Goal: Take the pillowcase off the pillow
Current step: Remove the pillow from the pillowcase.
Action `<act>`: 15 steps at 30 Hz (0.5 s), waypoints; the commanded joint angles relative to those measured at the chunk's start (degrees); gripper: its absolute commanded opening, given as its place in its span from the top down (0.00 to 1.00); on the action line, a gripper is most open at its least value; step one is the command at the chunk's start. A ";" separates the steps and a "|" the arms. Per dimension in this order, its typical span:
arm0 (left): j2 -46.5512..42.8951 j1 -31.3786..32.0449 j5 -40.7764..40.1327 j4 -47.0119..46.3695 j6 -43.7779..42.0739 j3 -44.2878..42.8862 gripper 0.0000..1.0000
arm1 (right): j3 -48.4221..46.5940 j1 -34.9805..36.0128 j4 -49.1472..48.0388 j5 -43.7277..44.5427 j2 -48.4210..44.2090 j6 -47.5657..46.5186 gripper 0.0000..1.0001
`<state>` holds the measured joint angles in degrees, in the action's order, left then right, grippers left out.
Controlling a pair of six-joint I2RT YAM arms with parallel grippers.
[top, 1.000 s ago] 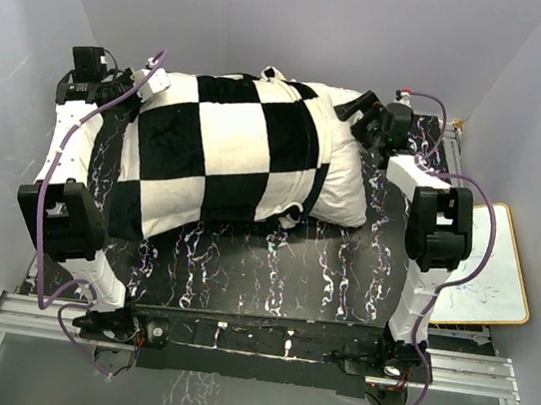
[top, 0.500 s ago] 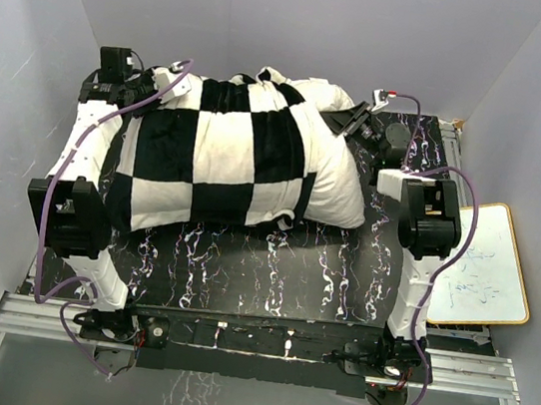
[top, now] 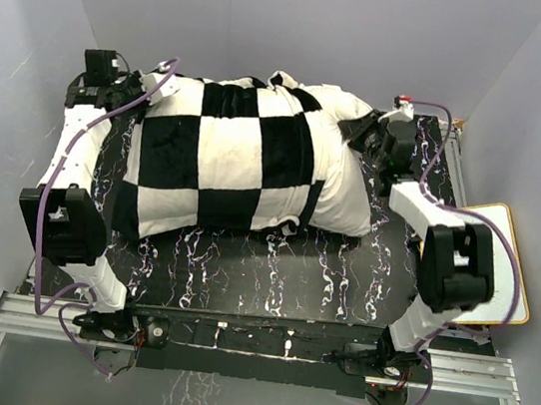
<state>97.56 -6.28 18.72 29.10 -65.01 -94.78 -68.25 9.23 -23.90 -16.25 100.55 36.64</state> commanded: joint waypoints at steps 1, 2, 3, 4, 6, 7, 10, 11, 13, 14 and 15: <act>-8.47 -5.28 9.49 0.56 -1.28 2.20 1.00 | 10.44 1.10 -1.81 26.29 -11.06 -6.08 0.92; -8.97 -6.47 9.83 1.03 -1.74 2.79 1.00 | 12.20 0.80 -2.82 28.58 -12.46 -6.06 0.92; -9.35 -7.45 9.99 1.54 -2.39 3.18 1.00 | 13.79 0.47 -3.45 30.55 -13.56 -5.98 0.92; -9.72 -8.36 10.08 1.97 -3.23 3.71 1.00 | 14.86 0.21 -4.09 32.23 -14.54 -6.01 0.92; -10.36 -10.10 9.85 2.50 -5.33 5.06 1.00 | 16.11 -0.14 -4.96 35.65 -16.33 -6.74 0.92; -10.73 -11.02 9.76 2.41 -6.18 5.77 1.00 | 16.50 -0.37 -5.01 36.90 -16.94 -7.07 0.92; -10.96 -14.13 9.35 2.70 -9.40 7.10 1.00 | 17.19 -1.60 -4.99 39.24 -18.05 -8.17 0.92; -11.06 -15.39 9.18 2.56 -10.43 7.59 1.00 | 17.51 -2.08 -4.86 39.85 -18.48 -8.32 0.92; -11.02 -18.41 8.89 1.65 -12.21 8.81 1.00 | 18.50 -3.46 -4.72 40.76 -19.52 -8.02 0.92; -10.91 -19.84 8.76 1.26 -12.95 9.47 1.00 | 18.89 -4.39 -4.44 40.85 -19.86 -7.87 0.92; -10.63 -21.11 8.52 0.88 -13.62 10.11 1.00 | 18.93 -5.20 -3.86 40.77 -20.07 -7.80 0.92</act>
<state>90.98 -19.11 30.94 33.95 -73.25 -85.84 -50.30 11.51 -27.20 7.14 83.90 31.77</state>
